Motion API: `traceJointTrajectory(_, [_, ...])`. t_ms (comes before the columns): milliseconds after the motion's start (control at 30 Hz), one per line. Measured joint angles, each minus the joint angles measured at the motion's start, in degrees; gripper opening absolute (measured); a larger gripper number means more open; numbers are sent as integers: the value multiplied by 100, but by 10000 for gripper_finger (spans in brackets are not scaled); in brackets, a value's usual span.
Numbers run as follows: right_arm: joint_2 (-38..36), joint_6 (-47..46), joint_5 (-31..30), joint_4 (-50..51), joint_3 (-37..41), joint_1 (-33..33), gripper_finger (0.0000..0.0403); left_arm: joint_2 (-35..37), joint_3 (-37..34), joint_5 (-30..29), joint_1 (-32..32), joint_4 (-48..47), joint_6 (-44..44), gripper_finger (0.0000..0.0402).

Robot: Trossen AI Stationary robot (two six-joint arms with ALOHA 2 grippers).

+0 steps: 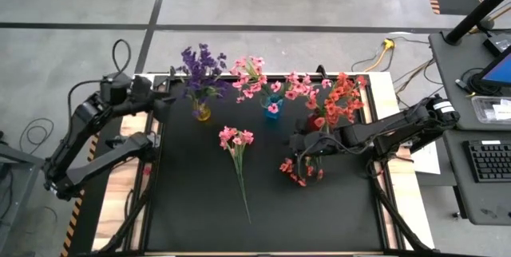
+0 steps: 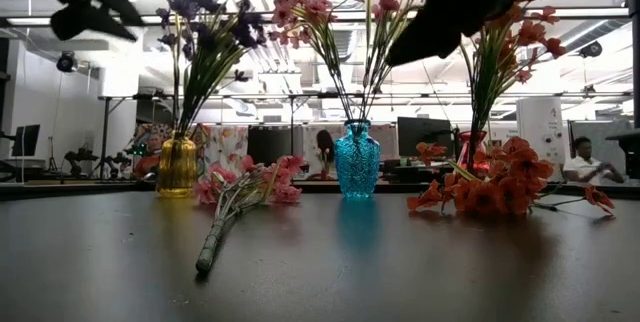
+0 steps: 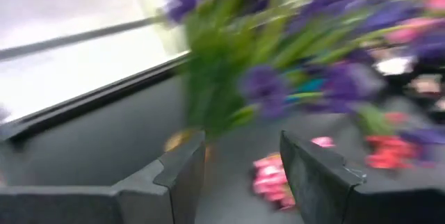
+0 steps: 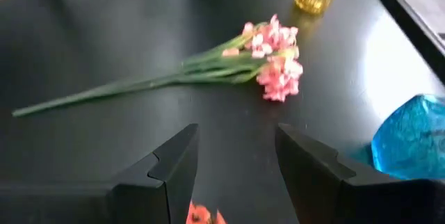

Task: Sort flowers into vase by color
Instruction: Put the orange flower into the red vase

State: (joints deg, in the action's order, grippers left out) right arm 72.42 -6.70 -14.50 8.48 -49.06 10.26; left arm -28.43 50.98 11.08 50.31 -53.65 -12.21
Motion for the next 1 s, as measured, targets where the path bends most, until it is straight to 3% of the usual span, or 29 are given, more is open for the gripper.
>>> traceJointTrajectory(200, [0,-94,2,499,-25,-2,183,463,-74,1142,-374,929,-241,176])
traceJointTrajectory(433, [-2,-88,4,747,-28,-2,183,1203,-177,1305,-534,1372,-538,176])
traceJointTrajectory(567, [-5,33,12,838,-28,-2,183,1549,-752,2133,-539,2878,-907,176])
traceJointTrajectory(733, [-92,-253,263,924,-31,-18,183,1407,-1608,2772,-559,4909,-1470,176])
traceJointTrajectory(833, [-230,-621,274,1030,-31,-18,183,1196,-1766,2903,-650,5356,-1549,176])
traceJointTrajectory(1000, [-503,-938,280,1234,-33,-18,183,1305,-1624,2899,-990,5460,-929,164])
